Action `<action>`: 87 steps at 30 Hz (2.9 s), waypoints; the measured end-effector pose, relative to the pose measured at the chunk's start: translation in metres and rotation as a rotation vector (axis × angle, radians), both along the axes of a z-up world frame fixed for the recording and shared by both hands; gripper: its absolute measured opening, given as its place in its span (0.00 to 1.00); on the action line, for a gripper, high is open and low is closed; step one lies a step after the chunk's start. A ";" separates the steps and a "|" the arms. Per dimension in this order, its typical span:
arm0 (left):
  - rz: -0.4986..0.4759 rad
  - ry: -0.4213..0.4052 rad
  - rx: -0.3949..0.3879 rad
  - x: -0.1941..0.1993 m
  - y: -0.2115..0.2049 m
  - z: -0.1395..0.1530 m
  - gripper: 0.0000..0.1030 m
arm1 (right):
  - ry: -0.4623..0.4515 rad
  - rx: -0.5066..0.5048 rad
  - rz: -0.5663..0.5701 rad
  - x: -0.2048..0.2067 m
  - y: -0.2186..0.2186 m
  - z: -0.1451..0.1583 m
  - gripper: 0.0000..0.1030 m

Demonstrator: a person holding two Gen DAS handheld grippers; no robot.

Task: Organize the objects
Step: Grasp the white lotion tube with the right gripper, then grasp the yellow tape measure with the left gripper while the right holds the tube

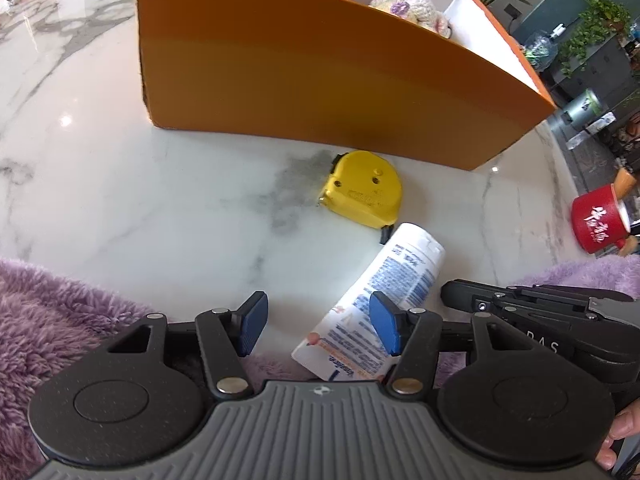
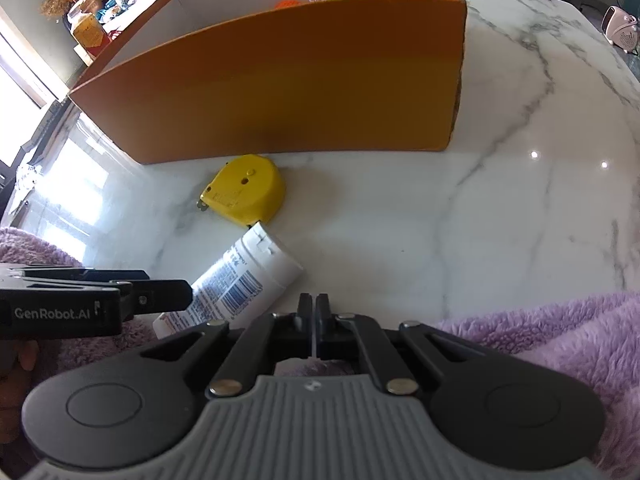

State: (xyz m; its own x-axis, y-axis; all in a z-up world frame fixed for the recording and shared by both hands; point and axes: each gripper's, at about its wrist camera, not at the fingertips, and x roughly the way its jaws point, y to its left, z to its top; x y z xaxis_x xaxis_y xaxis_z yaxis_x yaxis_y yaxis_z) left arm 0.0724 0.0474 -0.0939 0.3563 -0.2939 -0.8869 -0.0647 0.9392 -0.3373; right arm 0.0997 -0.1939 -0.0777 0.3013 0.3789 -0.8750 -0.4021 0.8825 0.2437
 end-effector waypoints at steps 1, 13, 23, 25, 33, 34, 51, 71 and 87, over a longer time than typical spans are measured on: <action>-0.010 0.004 -0.011 0.001 -0.001 0.000 0.64 | 0.007 0.017 0.003 -0.001 -0.001 0.002 0.05; -0.073 0.050 -0.126 0.001 -0.012 0.004 0.50 | 0.012 0.085 -0.010 -0.005 -0.010 0.007 0.34; 0.027 -0.059 0.035 0.004 0.008 0.034 0.49 | 0.049 0.098 -0.001 -0.004 0.021 0.004 0.60; 0.022 -0.065 0.047 0.005 0.004 0.035 0.49 | 0.063 0.087 -0.001 -0.003 0.026 0.000 0.60; 0.009 -0.055 0.085 0.007 0.004 0.030 0.49 | -0.016 -0.018 0.050 -0.008 0.053 -0.002 0.63; 0.010 -0.054 0.086 0.008 0.005 0.030 0.49 | -0.029 -0.033 0.059 -0.009 0.055 -0.002 0.61; -0.158 -0.177 0.160 0.039 -0.023 0.029 0.66 | -0.073 -0.040 -0.002 0.013 0.025 0.013 0.46; -0.350 -0.211 0.322 0.069 -0.060 -0.004 0.72 | -0.065 -0.043 -0.067 0.044 -0.004 0.001 0.43; -0.320 -0.209 0.309 0.063 -0.055 0.003 0.64 | -0.098 -0.094 -0.005 0.037 0.007 -0.002 0.46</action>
State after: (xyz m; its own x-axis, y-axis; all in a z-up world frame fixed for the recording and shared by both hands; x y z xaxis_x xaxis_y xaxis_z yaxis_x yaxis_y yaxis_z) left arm 0.1358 -0.0073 -0.0912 0.4705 -0.1522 -0.8692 0.2830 0.9590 -0.0148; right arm 0.1369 -0.1865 -0.0800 0.3884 0.2951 -0.8729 -0.4159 0.9015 0.1197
